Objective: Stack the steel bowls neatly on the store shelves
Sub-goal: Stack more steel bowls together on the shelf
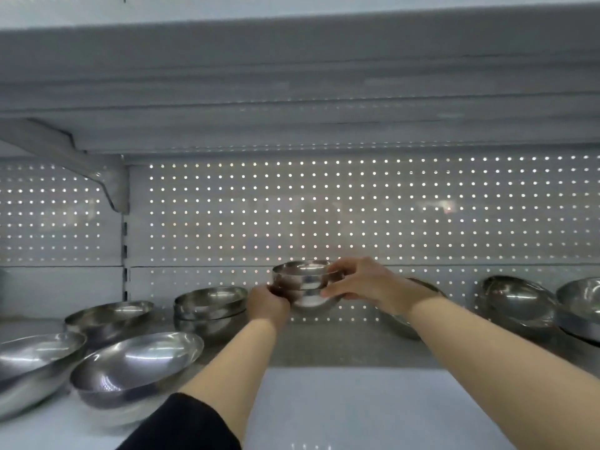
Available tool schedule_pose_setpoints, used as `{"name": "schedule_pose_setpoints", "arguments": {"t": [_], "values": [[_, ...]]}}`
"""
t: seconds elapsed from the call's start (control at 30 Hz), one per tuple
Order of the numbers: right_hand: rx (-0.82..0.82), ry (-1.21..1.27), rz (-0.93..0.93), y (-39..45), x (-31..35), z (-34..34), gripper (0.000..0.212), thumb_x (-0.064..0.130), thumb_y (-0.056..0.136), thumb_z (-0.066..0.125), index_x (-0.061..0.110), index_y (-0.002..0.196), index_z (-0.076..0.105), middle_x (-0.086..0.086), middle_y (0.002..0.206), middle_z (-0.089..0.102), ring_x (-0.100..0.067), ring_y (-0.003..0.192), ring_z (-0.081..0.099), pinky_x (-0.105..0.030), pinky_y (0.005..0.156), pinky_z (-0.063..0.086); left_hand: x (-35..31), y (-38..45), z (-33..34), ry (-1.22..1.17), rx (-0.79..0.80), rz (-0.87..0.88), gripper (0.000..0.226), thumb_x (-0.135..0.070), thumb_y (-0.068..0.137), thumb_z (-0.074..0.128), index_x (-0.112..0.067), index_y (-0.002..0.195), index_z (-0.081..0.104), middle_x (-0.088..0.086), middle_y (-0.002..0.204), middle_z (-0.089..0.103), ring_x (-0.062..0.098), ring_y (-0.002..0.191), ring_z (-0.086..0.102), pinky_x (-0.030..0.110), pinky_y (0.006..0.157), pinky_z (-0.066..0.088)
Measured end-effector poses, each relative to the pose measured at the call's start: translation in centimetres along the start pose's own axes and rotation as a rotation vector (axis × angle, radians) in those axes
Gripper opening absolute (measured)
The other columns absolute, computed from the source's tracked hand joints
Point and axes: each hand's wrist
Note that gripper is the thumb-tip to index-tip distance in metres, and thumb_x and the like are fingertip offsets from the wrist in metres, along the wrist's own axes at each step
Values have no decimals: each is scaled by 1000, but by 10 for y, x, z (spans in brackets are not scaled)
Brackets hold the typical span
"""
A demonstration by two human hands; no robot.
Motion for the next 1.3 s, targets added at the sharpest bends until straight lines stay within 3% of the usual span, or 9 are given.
{"name": "schedule_pose_setpoints", "arguments": {"t": [0.13,0.23,0.43,0.67,0.97,1.07,1.17,1.23,1.3], "values": [[10,47,40,2,-22,11,47,9,60,86,10,103,66,-11,99,69,-22,93,64,-30,82,54,13,7,2,101,40,0,24,5,85,50,9,104,65,26,111,65,24,96,61,27,72,40],[12,17,49,1,-26,15,46,11,60,86,7,102,67,-11,97,69,-21,87,63,-33,79,51,18,9,5,160,54,-33,24,1,86,48,9,105,62,26,112,63,22,97,57,26,80,41],[-4,9,74,-1,-34,23,42,11,64,85,10,102,66,-6,97,70,-15,86,63,-21,70,50,26,8,3,222,70,-58,23,-2,85,48,5,105,58,24,113,62,34,109,57,34,93,44],[-42,-25,84,0,-40,30,45,15,59,87,15,100,68,3,85,64,-14,85,62,-31,91,52,31,12,6,110,104,-132,26,6,81,48,11,105,57,29,111,60,39,106,58,39,90,48],[-29,-102,113,-6,-33,30,55,22,62,86,17,111,62,3,98,63,-17,99,60,-33,94,49,25,9,3,197,86,-97,27,3,84,45,10,107,57,27,114,60,38,108,58,38,88,48],[-9,-158,134,-10,-23,25,57,18,65,84,18,115,57,-4,109,61,-22,105,60,-36,96,49,8,1,0,290,-17,6,26,4,84,45,8,107,57,24,117,59,37,109,56,34,79,44],[-84,-129,104,-15,0,3,53,13,70,80,16,117,56,-6,102,57,-27,101,61,-39,95,50,-12,-10,-1,288,-144,195,44,7,83,46,0,126,49,16,130,51,32,117,51,34,92,43],[-171,-79,28,-21,18,-20,48,9,74,77,11,117,57,-6,96,57,-22,89,60,-36,90,50,-24,-19,3,149,-138,332,58,14,80,48,-9,133,47,7,129,50,22,107,55,29,93,46],[-285,-238,-42,-31,28,-46,43,10,76,75,12,115,57,-5,103,56,-19,87,57,-34,84,49,-32,-31,12,90,-40,471,61,18,79,46,-16,130,52,-1,124,52,11,93,52,19,84,44]]}}
Point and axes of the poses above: each hand's wrist, its own y-axis towards the middle knuckle, its own z-axis out of the palm, x = y × z
